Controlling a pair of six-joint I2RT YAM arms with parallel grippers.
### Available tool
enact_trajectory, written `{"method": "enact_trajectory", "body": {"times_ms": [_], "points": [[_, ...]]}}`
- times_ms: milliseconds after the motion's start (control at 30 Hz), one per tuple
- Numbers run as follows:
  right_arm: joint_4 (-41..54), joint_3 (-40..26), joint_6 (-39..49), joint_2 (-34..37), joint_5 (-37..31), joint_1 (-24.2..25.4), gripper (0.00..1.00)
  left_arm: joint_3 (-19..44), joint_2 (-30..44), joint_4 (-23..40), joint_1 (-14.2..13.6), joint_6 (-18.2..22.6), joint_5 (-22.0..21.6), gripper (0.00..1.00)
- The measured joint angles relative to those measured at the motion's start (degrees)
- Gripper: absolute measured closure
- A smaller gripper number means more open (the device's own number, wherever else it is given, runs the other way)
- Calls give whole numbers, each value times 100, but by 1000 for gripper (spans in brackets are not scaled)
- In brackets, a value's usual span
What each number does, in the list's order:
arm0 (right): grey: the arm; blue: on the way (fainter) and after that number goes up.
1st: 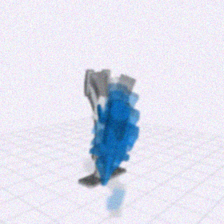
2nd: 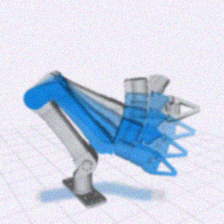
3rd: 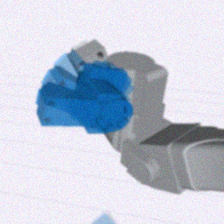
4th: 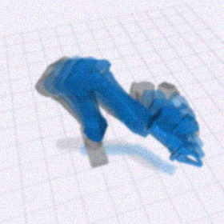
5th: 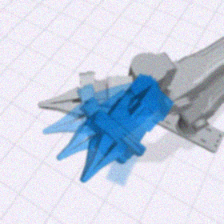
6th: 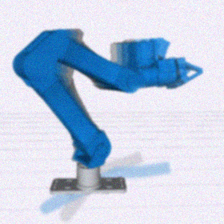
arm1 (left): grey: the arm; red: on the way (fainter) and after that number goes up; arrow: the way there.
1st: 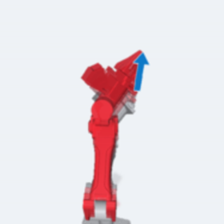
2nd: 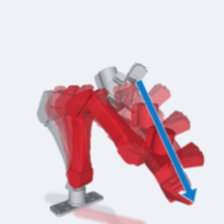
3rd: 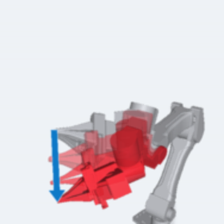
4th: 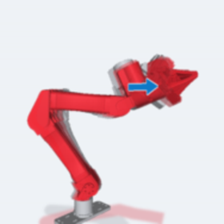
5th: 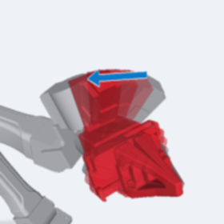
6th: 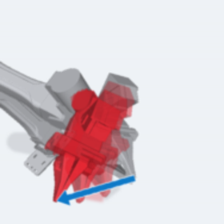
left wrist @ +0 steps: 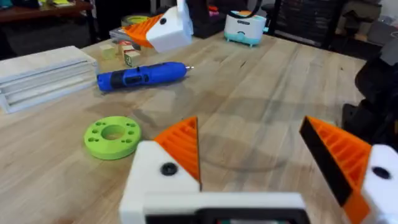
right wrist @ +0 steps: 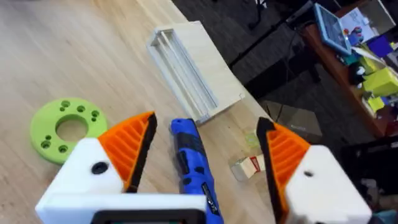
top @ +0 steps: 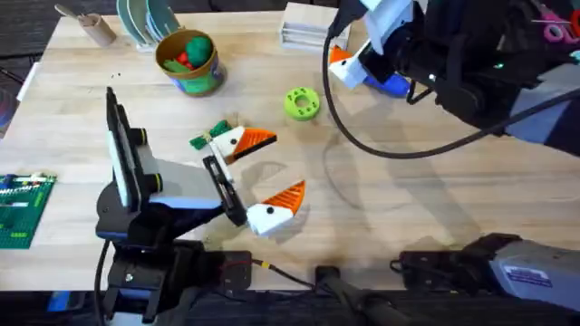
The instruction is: Pick up the gripper from the table and insert it into the empty holder that is missing its gripper. Then pick up a screw, insert it into the mounting hole, and use the screwdriver to tighten it. Finally, clean up the table by picking up the vegetable and placing it into the bucket.
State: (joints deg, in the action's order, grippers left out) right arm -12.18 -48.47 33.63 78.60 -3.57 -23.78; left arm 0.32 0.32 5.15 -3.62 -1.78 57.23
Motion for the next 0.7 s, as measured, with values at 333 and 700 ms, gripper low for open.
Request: {"method": "enact_trajectory", "body": {"times_ms": [333,700], "points": [[-230,0,-495,-1,0,1,7,0,0,-53,0,89,-115,8],[-247,0,-837,-1,0,1,7,1395,65,1421,0,-477,-2283,7]]}}
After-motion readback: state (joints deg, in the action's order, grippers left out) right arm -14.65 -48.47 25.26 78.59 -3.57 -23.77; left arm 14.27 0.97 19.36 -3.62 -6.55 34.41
